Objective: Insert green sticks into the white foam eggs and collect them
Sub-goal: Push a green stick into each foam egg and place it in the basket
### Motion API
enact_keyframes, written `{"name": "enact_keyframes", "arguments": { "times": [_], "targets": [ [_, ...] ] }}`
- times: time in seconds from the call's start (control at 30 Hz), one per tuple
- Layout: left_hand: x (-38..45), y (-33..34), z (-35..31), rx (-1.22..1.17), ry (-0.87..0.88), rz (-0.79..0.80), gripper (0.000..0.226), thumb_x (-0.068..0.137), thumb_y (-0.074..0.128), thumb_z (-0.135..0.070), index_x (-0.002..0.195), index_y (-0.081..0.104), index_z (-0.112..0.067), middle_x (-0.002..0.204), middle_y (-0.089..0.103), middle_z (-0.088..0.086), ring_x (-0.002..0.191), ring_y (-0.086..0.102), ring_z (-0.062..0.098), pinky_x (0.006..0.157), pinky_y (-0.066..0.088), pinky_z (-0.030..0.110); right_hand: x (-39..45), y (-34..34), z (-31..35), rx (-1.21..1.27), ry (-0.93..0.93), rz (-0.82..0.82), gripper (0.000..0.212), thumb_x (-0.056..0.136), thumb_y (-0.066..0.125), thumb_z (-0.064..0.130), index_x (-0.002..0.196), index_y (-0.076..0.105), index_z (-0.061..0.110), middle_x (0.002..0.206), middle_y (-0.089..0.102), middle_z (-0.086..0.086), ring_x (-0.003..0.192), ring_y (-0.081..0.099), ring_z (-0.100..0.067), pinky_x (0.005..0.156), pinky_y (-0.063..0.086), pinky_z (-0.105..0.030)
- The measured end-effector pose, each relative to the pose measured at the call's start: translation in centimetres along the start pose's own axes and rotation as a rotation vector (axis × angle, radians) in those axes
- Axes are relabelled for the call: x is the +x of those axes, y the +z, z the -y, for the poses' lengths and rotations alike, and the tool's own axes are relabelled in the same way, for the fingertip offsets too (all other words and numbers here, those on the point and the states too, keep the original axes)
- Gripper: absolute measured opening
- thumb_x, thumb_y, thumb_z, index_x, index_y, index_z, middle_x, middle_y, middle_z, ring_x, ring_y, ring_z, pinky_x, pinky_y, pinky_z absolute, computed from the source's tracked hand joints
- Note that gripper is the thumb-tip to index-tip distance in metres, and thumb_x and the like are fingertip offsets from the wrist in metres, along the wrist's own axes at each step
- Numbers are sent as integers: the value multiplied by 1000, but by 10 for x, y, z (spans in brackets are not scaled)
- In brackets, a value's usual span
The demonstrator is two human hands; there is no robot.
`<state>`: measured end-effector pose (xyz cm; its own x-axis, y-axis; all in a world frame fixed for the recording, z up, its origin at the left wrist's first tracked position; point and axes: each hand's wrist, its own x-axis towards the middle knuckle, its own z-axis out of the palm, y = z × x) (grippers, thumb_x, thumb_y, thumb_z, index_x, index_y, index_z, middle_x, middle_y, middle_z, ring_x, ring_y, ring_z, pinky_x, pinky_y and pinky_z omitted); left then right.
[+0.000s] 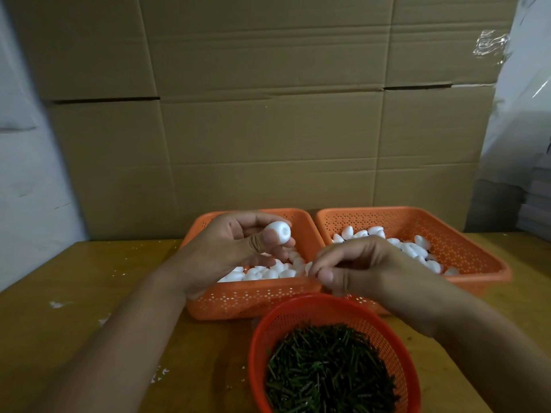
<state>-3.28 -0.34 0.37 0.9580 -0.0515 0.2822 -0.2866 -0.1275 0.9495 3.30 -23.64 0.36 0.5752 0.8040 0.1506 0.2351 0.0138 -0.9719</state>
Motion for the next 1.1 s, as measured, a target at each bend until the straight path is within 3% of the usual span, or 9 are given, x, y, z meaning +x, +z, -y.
{"name": "enact_keyframes", "arguments": {
  "times": [0.1, 0.2, 0.33, 0.47, 0.53, 0.7, 0.9, 1.1],
  "targets": [
    [1, 2, 3, 22, 3, -11, 30, 80, 77, -46, 101, 78, -24, 96, 75, -4, 89, 68, 12, 79, 56, 25, 2, -4, 3, 332, -21, -109, 14, 71, 74, 20, 81, 80, 13, 70, 69, -4, 60, 64, -7, 54, 52, -16],
    [2, 1, 4, 66, 2, -24, 22, 86, 75, -39, 101, 77, -23, 91, 71, -8, 81, 63, 7, 73, 54, 22, 5, -6, 4, 564, -15, -189, 14, 73, 70, 10, 82, 79, 7, 72, 70, -10, 61, 69, -12, 53, 55, -16],
    [1, -2, 3, 50, 10, -34, 38, 75, 84, -46, 104, 77, -23, 97, 73, -6, 85, 65, 10, 74, 54, 22, 6, -5, 6, 658, 6, -257, 15, 72, 66, 3, 78, 80, 4, 75, 73, -14, 63, 73, -17, 53, 56, -16],
    [1, -2, 2, 25, 33, 7, 36, 71, 90, -34, 103, 77, -26, 101, 75, -4, 90, 71, 10, 77, 55, 21, 8, -4, 4, 698, 25, -282, 16, 73, 65, 2, 77, 80, 5, 80, 74, -16, 68, 75, -19, 54, 57, -16],
    [2, 0, 2, 19, 31, 7, 32, 71, 88, -26, 101, 77, -28, 105, 75, -2, 92, 72, 10, 79, 55, 22, 8, -2, 3, 674, 23, -290, 14, 74, 66, 5, 77, 80, 7, 82, 75, -16, 69, 75, -19, 53, 56, -16],
    [0, 2, 0, 10, 39, 12, 33, 69, 86, -20, 99, 76, -26, 106, 75, -1, 97, 72, 16, 82, 56, 24, 6, 5, 1, 324, -80, -396, 13, 73, 72, 23, 77, 79, 13, 85, 76, -14, 70, 73, -14, 52, 53, -17],
    [1, 7, -1, 70, 65, -11, 32, 66, 88, -23, 94, 74, -27, 103, 74, 1, 106, 69, 35, 86, 58, 32, 4, 14, 2, 226, -209, -441, 8, 72, 73, 21, 71, 76, 13, 75, 75, -13, 64, 71, -13, 49, 50, -18],
    [1, 11, -2, 116, 72, 16, 29, 66, 88, -24, 91, 73, -28, 95, 72, -6, 92, 70, 15, 80, 55, 24, 4, 19, 2, 143, -298, -427, 7, 74, 71, 18, 70, 74, 15, 68, 73, -9, 61, 68, -11, 47, 49, -18]
  ]
}}
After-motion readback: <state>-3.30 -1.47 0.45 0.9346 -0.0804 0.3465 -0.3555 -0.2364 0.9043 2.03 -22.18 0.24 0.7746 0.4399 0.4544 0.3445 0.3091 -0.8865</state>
